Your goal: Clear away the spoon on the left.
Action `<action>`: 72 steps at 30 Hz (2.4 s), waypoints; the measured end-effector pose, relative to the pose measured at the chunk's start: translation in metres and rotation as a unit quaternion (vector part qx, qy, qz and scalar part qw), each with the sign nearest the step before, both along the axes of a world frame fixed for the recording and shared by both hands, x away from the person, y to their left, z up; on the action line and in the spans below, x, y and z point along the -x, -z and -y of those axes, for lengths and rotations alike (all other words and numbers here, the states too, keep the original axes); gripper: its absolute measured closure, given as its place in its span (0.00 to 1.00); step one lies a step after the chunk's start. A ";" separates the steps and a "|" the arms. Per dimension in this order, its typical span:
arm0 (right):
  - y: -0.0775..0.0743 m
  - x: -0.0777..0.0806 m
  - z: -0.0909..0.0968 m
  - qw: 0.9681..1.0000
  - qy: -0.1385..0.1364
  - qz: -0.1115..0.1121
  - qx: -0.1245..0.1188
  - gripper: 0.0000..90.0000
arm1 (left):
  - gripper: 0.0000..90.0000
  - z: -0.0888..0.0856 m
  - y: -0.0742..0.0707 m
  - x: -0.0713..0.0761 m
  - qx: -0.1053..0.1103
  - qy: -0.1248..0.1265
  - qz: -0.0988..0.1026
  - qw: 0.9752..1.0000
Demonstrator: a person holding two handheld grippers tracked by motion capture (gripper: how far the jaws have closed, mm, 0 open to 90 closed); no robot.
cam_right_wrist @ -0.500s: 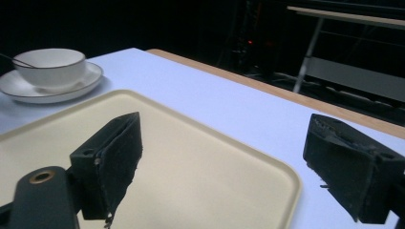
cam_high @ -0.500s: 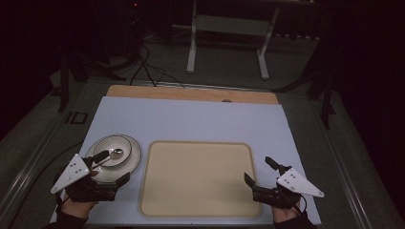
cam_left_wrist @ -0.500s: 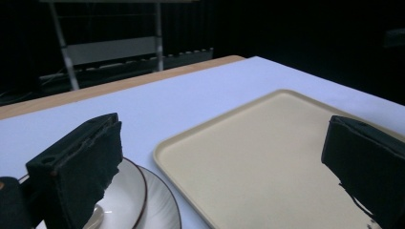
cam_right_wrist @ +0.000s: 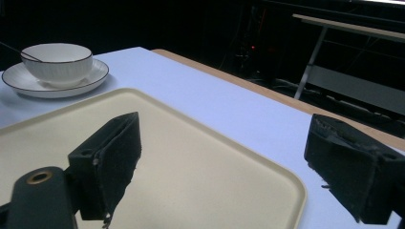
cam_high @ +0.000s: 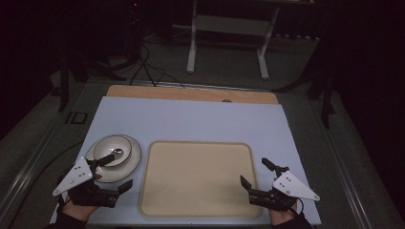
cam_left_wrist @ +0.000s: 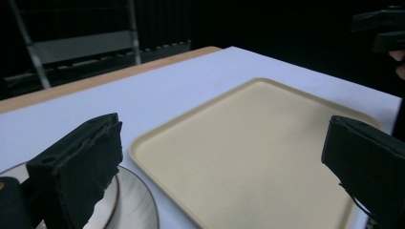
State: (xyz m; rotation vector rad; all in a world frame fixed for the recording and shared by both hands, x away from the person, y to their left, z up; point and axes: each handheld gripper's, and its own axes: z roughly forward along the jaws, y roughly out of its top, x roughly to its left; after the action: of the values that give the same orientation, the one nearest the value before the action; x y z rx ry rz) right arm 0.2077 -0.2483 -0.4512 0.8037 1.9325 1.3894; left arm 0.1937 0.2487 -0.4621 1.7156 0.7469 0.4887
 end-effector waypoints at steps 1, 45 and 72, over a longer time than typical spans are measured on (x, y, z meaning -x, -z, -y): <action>0.000 0.000 0.000 1.000 0.000 0.000 -0.001 0.14 | 0.01 0.001 0.000 0.000 -0.004 0.008 -0.002 1.000; 0.001 0.004 -0.013 0.999 -0.035 0.000 0.006 0.14 | 0.03 0.025 -0.082 0.008 -0.071 0.072 0.014 0.995; 0.007 0.002 -0.021 0.999 -0.044 -0.003 0.022 0.14 | 0.06 -0.066 -0.045 0.008 0.018 -0.162 -0.080 0.983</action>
State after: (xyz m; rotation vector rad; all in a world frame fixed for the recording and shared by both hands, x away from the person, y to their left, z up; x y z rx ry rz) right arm 0.2054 -0.2275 -0.4579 0.7112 2.0171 1.3915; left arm 0.1859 0.3145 -0.4176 1.6191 1.1556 0.5589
